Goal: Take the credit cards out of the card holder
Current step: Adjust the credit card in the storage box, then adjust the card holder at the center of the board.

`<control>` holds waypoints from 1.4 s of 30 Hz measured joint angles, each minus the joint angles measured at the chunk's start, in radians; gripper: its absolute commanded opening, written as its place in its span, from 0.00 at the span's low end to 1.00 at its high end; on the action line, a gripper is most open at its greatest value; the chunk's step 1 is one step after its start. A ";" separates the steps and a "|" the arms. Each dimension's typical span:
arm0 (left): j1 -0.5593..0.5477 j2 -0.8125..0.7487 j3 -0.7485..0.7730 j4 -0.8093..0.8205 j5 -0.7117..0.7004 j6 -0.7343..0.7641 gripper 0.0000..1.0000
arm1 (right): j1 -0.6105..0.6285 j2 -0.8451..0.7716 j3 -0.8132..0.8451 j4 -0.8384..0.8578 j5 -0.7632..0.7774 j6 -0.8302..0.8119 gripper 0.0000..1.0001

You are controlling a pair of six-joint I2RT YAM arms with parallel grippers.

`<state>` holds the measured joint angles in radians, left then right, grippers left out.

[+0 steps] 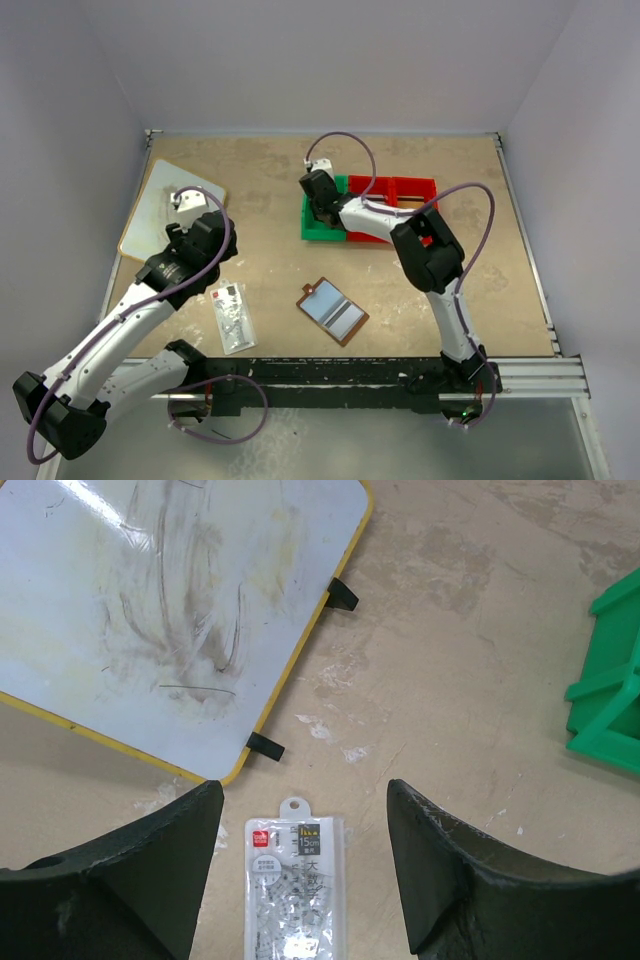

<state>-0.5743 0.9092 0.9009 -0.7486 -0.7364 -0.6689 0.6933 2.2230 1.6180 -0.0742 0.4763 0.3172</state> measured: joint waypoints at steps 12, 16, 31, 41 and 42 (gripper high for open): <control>0.000 0.002 0.000 0.000 0.000 0.000 0.65 | 0.000 -0.320 -0.156 0.100 -0.140 -0.020 0.35; 0.000 0.005 0.000 0.000 0.000 0.000 0.64 | 0.000 -0.461 -0.313 0.148 -0.203 0.004 0.44; 0.000 0.069 0.000 0.003 0.019 0.002 0.65 | 0.000 -0.961 -0.999 0.287 -0.437 0.223 0.54; 0.000 0.078 -0.058 0.079 0.240 -0.001 0.70 | 0.000 -1.054 -1.199 0.288 -0.492 0.377 0.56; 0.000 0.079 -0.081 0.102 0.300 -0.002 0.70 | 0.000 -1.054 -1.199 0.288 -0.496 0.381 0.56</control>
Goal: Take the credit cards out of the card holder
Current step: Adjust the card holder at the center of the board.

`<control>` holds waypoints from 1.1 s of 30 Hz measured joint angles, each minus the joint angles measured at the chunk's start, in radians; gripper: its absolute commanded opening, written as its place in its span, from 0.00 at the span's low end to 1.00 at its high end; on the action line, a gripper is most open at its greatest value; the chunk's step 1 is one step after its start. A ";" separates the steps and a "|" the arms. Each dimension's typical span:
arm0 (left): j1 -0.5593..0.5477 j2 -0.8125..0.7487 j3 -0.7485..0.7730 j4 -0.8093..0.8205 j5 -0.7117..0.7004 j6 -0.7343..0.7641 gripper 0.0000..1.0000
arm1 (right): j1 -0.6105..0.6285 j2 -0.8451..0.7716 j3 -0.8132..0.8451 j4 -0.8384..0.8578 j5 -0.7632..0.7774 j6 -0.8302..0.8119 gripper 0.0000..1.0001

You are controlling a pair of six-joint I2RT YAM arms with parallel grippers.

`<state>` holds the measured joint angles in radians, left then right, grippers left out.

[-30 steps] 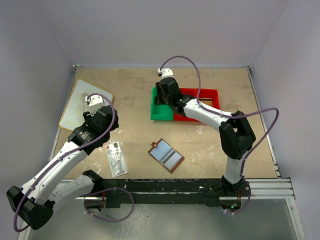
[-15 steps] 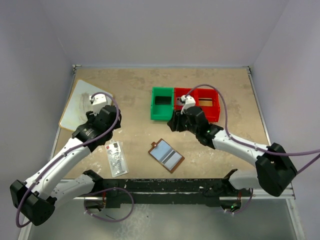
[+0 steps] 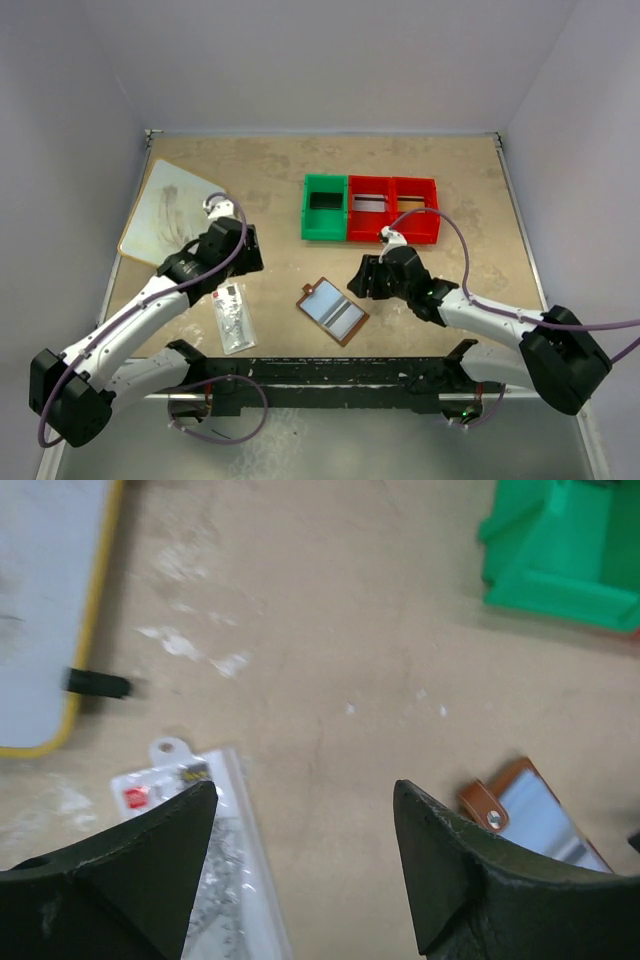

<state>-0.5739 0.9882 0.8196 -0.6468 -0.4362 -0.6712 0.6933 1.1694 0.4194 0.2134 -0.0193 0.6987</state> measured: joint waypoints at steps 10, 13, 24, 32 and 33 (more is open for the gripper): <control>-0.278 0.049 -0.206 0.222 0.316 -0.193 0.65 | 0.000 0.010 -0.060 0.003 -0.060 0.033 0.56; -0.351 0.084 -0.235 0.293 0.312 -0.265 0.63 | 0.000 0.009 -0.078 0.020 -0.076 0.043 0.55; -0.541 0.341 -0.278 0.542 0.183 -0.497 0.56 | 0.000 0.001 -0.096 0.033 -0.109 0.058 0.49; -0.550 0.431 -0.216 0.547 0.031 -0.521 0.47 | 0.000 -0.047 -0.151 0.053 -0.162 0.103 0.44; -0.550 0.443 -0.206 0.543 0.018 -0.518 0.46 | 0.000 -0.052 -0.160 0.063 -0.170 0.111 0.43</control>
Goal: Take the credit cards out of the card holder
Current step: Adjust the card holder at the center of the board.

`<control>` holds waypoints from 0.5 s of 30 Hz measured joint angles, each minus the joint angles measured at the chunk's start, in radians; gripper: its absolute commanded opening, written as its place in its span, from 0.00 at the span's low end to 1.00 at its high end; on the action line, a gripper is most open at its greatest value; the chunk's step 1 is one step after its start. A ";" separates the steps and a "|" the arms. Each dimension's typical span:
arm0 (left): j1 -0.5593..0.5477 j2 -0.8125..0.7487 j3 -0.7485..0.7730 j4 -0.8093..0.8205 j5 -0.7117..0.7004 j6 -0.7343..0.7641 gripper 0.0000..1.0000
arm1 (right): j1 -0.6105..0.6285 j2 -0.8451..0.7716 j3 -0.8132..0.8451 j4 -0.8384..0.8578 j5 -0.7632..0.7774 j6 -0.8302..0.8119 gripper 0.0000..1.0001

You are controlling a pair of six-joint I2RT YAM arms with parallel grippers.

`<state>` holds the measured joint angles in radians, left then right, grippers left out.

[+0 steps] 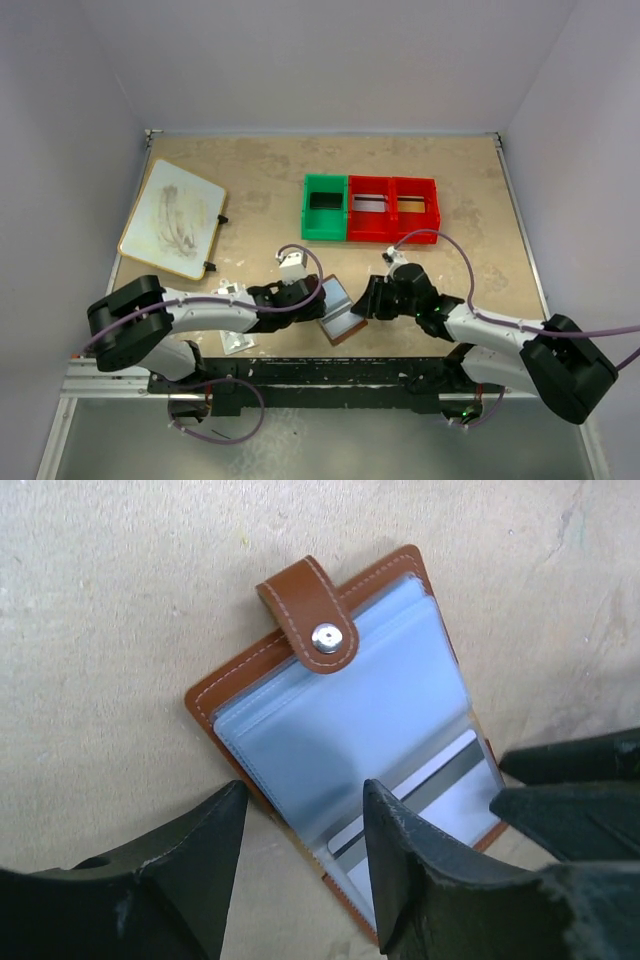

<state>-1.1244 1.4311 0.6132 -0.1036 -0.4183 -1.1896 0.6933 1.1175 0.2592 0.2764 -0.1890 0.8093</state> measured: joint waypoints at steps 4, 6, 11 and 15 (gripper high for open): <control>0.000 0.043 0.042 -0.020 -0.032 0.023 0.42 | 0.004 -0.008 -0.033 0.038 -0.035 0.034 0.38; 0.000 0.066 0.065 -0.033 -0.043 0.038 0.41 | 0.013 -0.010 -0.052 0.068 -0.044 0.058 0.37; 0.000 0.109 0.117 -0.050 -0.060 0.097 0.40 | 0.062 -0.014 -0.093 0.131 -0.060 0.122 0.36; 0.003 0.176 0.196 -0.081 -0.067 0.162 0.39 | 0.122 0.004 -0.100 0.161 -0.058 0.167 0.36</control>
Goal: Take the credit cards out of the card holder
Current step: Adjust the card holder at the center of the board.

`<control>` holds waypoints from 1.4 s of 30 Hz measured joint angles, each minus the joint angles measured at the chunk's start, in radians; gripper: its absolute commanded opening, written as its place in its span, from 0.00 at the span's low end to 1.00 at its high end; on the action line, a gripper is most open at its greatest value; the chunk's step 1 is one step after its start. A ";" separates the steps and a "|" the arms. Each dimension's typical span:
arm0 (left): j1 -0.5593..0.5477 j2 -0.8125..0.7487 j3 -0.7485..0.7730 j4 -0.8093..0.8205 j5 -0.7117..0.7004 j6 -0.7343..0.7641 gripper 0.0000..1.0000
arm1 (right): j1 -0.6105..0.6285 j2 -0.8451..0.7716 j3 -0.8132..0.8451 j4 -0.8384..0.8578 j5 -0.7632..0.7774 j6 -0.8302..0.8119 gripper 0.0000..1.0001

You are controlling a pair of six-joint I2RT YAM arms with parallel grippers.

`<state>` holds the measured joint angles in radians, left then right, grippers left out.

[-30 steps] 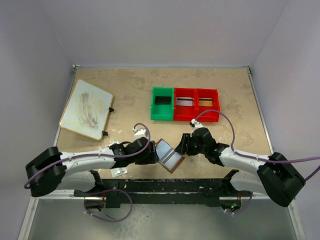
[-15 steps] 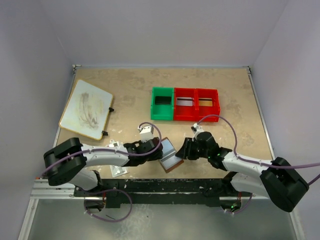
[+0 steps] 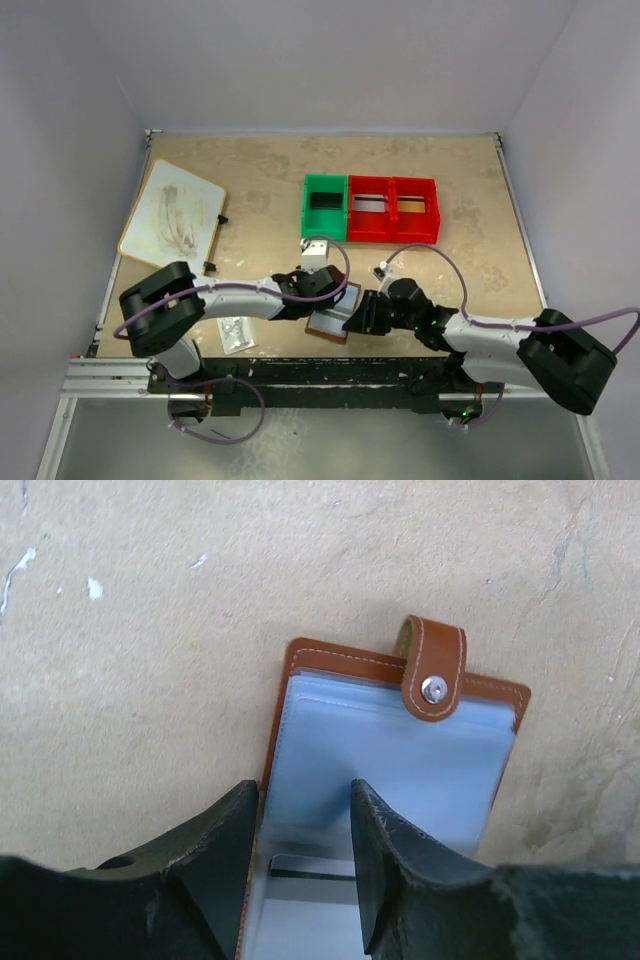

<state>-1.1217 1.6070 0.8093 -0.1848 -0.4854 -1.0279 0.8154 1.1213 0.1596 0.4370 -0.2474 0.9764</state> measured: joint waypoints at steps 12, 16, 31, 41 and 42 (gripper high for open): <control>0.008 0.127 0.169 -0.031 0.019 0.124 0.44 | 0.154 0.214 0.006 0.276 0.015 0.142 0.38; 0.013 0.114 0.174 -0.051 0.017 0.127 0.54 | 0.160 0.210 0.010 0.278 0.050 0.154 0.40; 0.038 -0.261 -0.046 -0.084 0.010 0.030 0.50 | 0.158 -0.112 0.033 -0.038 0.232 0.121 0.40; 0.038 -0.240 -0.146 -0.051 0.106 -0.053 0.45 | 0.114 0.035 0.142 -0.054 0.237 0.041 0.36; 0.038 -0.241 -0.154 -0.042 0.116 -0.057 0.45 | 0.107 0.051 0.143 -0.051 0.230 0.035 0.36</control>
<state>-1.0840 1.3663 0.6552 -0.2272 -0.3695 -1.0847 0.9226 1.1721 0.3027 0.3862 -0.0170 1.0119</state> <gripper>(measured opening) 0.461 0.371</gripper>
